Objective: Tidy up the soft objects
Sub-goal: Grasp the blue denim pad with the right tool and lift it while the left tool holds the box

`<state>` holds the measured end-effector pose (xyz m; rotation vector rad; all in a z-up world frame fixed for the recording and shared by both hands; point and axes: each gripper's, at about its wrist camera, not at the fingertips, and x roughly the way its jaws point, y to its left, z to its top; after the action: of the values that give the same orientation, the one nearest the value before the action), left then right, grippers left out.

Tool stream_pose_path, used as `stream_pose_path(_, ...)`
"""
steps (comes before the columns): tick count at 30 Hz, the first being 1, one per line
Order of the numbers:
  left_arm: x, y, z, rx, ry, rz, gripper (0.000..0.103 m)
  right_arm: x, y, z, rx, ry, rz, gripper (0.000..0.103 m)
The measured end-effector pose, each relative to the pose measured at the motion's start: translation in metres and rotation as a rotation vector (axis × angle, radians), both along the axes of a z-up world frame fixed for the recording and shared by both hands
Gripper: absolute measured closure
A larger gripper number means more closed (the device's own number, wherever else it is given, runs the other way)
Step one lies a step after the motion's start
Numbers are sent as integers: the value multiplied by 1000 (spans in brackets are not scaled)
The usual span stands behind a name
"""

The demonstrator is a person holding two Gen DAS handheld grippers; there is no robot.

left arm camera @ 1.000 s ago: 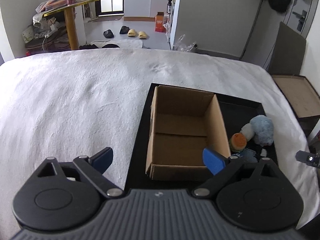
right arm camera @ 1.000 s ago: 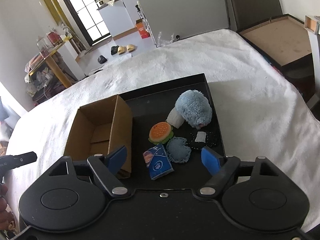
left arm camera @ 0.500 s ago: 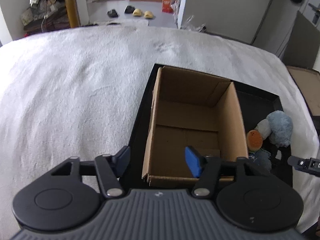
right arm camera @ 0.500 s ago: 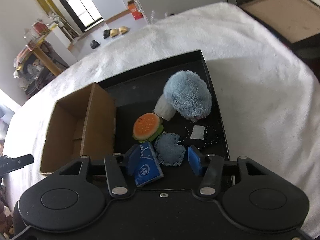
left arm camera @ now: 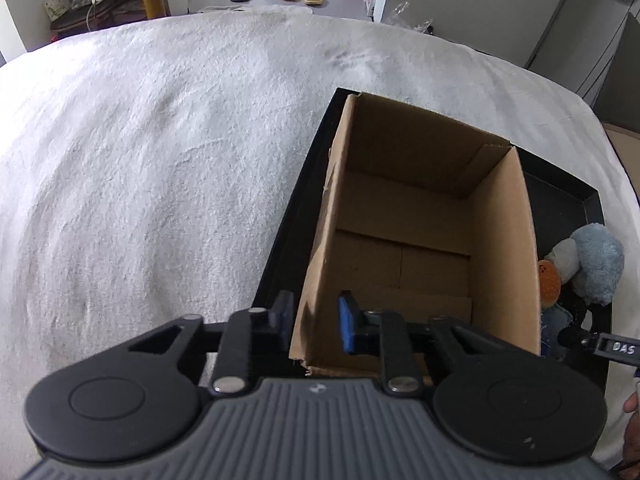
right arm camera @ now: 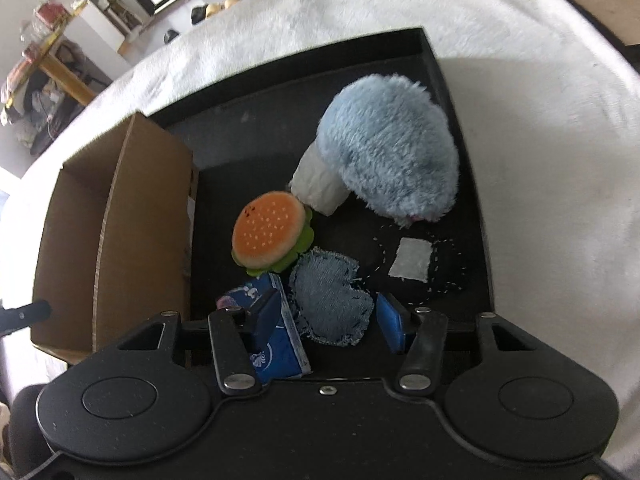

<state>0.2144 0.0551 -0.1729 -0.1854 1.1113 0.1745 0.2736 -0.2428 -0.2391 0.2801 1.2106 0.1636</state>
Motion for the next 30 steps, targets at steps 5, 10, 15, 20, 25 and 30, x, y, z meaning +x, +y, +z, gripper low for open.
stream_pose_path(5, 3, 3, -6, -7, 1, 13, 94, 0, 7, -13, -19, 45, 9, 54)
stream_pose_path(10, 5, 6, -2, 5, -16, -8, 94, -2, 8, -16, 14, 49, 22, 80)
stream_pose_path(15, -1, 8, -2, -5, -18, -24, 95, -11, 5, -1, 13, 16, 35, 86)
stream_pose_path(20, -12, 1, -3, 1, -32, -88, 96, -18, 4, 16, -5, -25, 38, 87)
stream_pose_path(25, -24, 0, 0, -2, -51, -140, 96, -28, 5, 34, -15, -71, 24, 87)
stream_pose_path(30, -35, 6, 0, -22, -51, -171, 96, -41, 6, 52, -15, -114, 7, 87)
